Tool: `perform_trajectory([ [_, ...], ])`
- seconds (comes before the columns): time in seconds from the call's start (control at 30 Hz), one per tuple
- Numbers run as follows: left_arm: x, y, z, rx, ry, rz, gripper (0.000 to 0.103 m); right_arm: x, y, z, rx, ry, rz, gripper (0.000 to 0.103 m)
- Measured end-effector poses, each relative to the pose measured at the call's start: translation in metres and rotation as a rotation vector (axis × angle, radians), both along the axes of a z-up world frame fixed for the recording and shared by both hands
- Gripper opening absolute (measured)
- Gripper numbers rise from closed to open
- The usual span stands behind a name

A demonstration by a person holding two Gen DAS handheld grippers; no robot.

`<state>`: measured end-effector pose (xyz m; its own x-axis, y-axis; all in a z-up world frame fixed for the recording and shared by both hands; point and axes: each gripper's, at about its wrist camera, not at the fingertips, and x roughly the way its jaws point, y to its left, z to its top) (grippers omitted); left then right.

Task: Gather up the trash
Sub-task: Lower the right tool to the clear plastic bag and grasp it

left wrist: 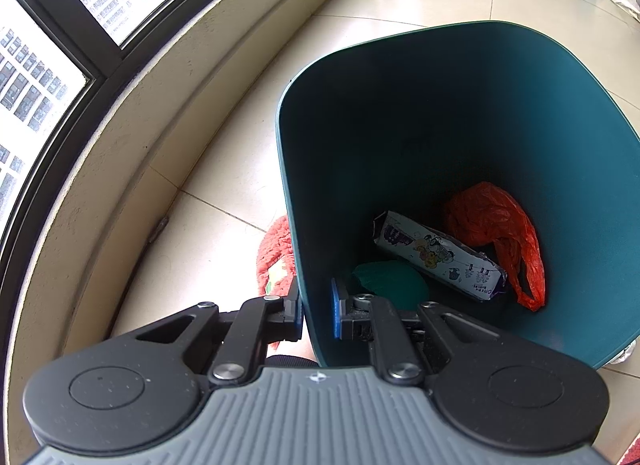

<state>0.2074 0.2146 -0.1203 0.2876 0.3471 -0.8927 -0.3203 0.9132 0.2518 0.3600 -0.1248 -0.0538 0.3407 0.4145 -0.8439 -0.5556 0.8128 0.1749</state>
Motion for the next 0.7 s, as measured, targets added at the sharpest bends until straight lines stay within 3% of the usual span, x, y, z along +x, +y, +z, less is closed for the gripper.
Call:
perform_trajectory([
  [0.23,0.001,0.0,0.0,0.001,0.004,0.005,0.013,0.018,-0.028,-0.097,-0.097,0.142,-0.113,0.096],
  [0.33,0.002,0.002,0.0,-0.003,0.006,0.008,0.013,0.025,-0.028,-0.129,-0.089,0.171,-0.147,0.095],
  [0.57,0.001,0.0,-0.002,0.012,0.01,-0.016,0.013,0.027,0.024,-0.189,-0.171,0.171,0.022,0.094],
  [0.7,0.0,-0.002,-0.002,0.013,0.013,-0.032,0.013,0.03,0.048,-0.22,-0.241,0.165,0.096,0.084],
])
